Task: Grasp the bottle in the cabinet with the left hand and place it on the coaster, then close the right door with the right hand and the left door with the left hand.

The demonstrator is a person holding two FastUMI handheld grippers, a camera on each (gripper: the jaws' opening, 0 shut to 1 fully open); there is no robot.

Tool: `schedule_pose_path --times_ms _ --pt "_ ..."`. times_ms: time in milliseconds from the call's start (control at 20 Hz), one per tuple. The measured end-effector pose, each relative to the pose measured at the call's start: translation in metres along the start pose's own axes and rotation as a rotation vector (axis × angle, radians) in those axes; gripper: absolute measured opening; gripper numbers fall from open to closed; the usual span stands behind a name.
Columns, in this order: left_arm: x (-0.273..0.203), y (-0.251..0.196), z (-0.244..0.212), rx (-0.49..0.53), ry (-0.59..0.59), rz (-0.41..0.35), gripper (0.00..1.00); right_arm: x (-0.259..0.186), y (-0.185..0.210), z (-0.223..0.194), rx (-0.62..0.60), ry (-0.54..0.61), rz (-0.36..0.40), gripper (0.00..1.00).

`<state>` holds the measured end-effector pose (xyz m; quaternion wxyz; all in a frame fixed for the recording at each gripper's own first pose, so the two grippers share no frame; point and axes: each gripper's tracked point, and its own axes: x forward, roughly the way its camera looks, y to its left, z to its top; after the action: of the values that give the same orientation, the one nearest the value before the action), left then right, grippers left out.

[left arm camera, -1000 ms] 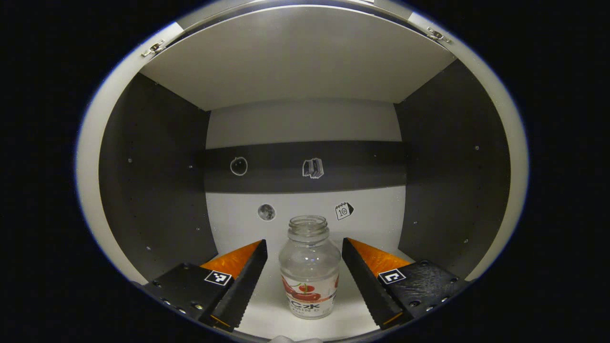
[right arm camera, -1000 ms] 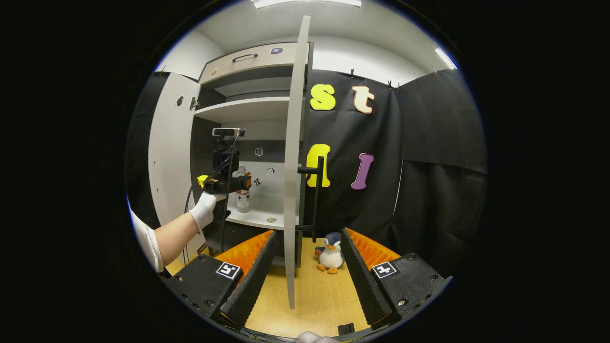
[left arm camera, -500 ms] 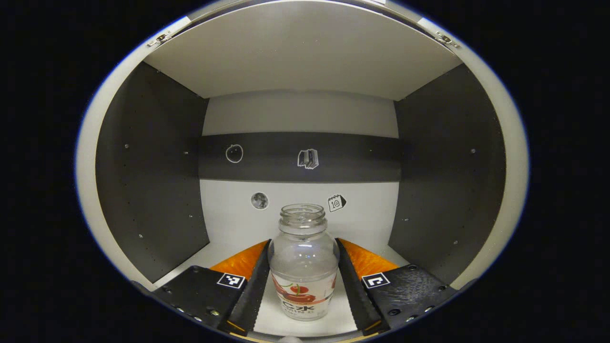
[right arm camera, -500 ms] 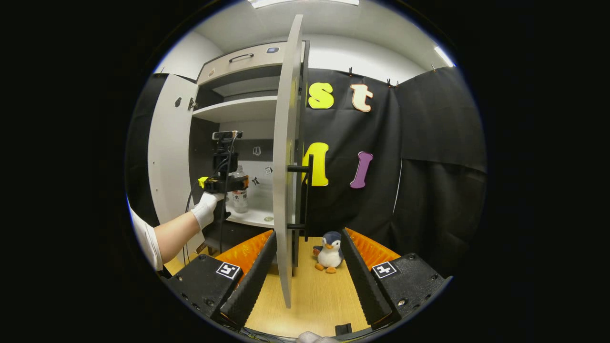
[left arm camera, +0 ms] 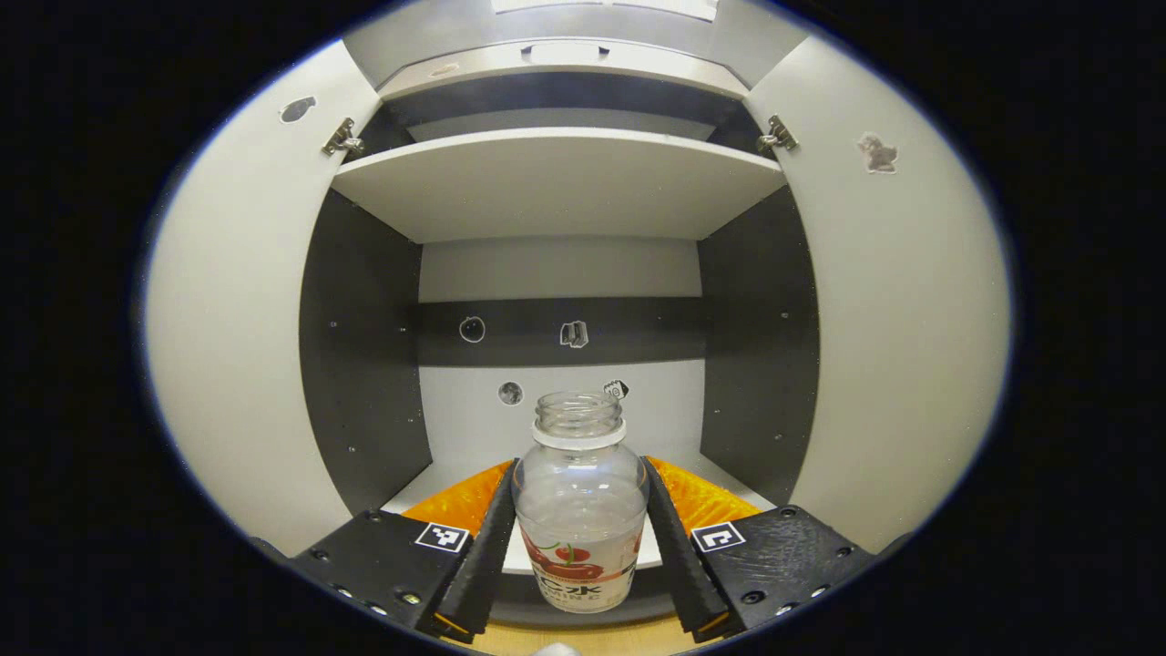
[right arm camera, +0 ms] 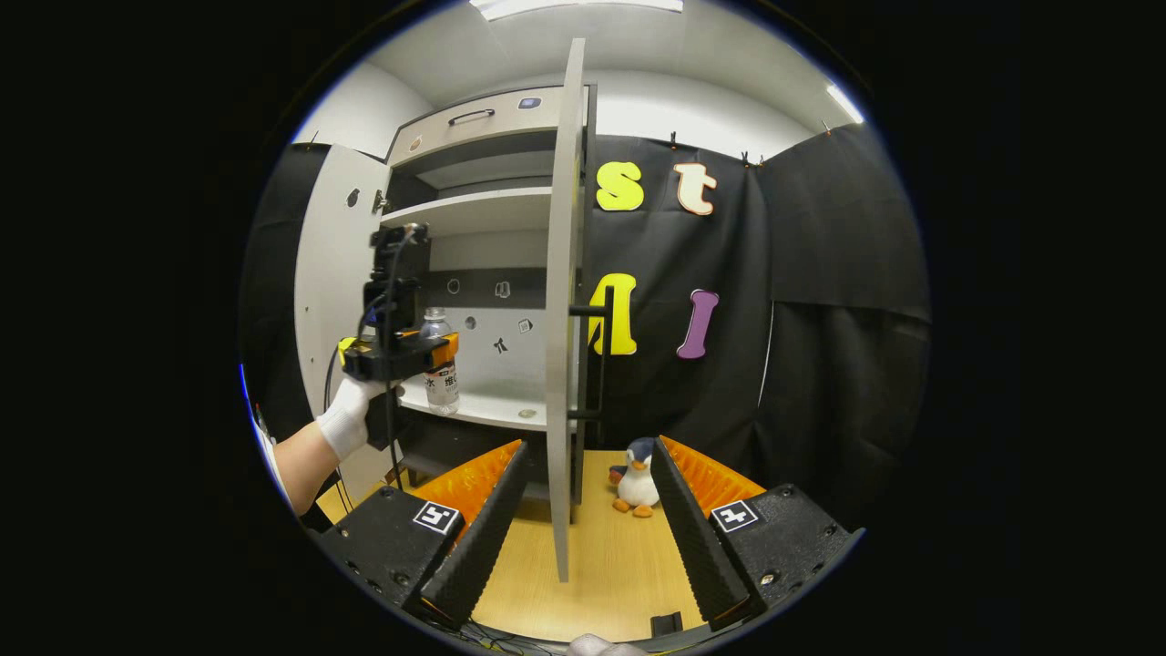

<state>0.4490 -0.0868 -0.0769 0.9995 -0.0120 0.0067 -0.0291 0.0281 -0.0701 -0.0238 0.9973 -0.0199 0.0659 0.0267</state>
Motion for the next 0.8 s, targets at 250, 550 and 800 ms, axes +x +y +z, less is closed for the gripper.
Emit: schedule_pose_path --times_ms 250,550,800 --pt "-0.002 0.005 -0.033 0.035 -0.03 -0.028 0.73 0.002 -0.007 -0.01 0.011 0.026 -0.004 0.83" --pt "-0.039 -0.004 -0.096 0.033 0.004 -0.057 0.73 0.008 -0.021 -0.022 0.013 0.058 -0.011 0.83" --pt "-0.07 -0.016 -0.157 0.006 0.056 -0.061 0.73 0.009 -0.024 -0.044 -0.015 0.116 -0.009 0.83"
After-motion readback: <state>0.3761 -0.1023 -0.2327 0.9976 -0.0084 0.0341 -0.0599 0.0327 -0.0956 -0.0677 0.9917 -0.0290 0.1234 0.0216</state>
